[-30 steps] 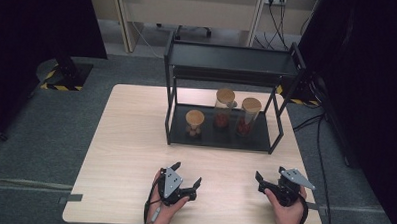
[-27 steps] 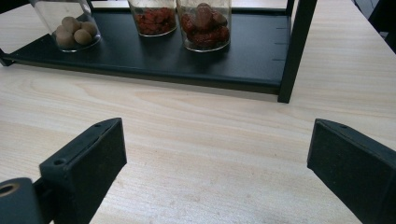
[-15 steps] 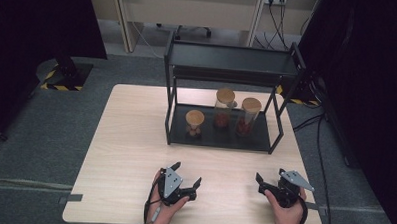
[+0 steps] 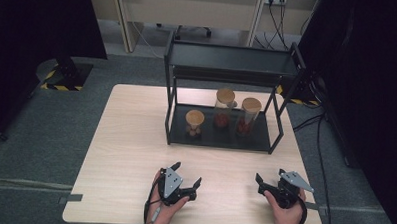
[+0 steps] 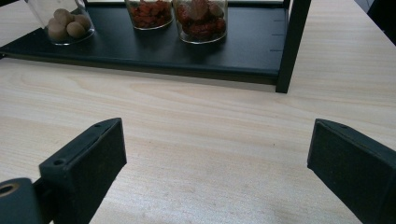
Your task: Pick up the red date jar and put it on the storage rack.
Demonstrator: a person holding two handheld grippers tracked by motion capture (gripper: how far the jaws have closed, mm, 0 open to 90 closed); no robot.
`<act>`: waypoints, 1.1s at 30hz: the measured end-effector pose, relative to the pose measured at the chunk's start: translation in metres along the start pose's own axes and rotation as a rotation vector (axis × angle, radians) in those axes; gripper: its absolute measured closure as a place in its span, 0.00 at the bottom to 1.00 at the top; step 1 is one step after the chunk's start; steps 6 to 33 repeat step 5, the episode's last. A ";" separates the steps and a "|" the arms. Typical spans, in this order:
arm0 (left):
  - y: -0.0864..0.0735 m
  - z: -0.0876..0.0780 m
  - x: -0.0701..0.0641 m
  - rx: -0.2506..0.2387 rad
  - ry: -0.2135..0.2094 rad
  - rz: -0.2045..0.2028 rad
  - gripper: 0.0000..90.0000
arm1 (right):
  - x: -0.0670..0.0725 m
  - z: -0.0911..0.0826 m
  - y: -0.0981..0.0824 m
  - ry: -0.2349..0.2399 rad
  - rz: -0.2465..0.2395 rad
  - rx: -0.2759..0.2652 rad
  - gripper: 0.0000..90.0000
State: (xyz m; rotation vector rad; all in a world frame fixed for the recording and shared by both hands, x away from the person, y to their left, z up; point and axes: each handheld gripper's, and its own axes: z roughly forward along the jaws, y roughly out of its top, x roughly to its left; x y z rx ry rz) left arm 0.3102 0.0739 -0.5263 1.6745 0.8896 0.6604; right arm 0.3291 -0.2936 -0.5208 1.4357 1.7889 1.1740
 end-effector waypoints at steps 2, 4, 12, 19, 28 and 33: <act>0.000 0.000 0.000 0.002 0.000 0.001 0.12 | 0.000 0.000 0.000 0.000 0.002 -0.001 0.05; 0.000 0.000 0.000 0.003 0.001 0.001 0.12 | 0.000 0.000 0.000 -0.001 0.000 -0.002 0.05; 0.000 0.000 0.000 0.004 0.001 0.001 0.12 | 0.000 0.000 0.000 -0.002 -0.001 -0.002 0.05; 0.000 0.000 0.000 0.004 0.001 0.001 0.12 | 0.000 0.000 0.000 -0.002 -0.001 -0.002 0.05; 0.000 0.000 0.000 0.004 0.001 0.001 0.12 | 0.000 0.000 0.000 -0.002 -0.001 -0.002 0.05; 0.000 0.000 0.000 0.004 0.001 0.001 0.12 | 0.000 0.000 0.000 -0.002 -0.001 -0.002 0.05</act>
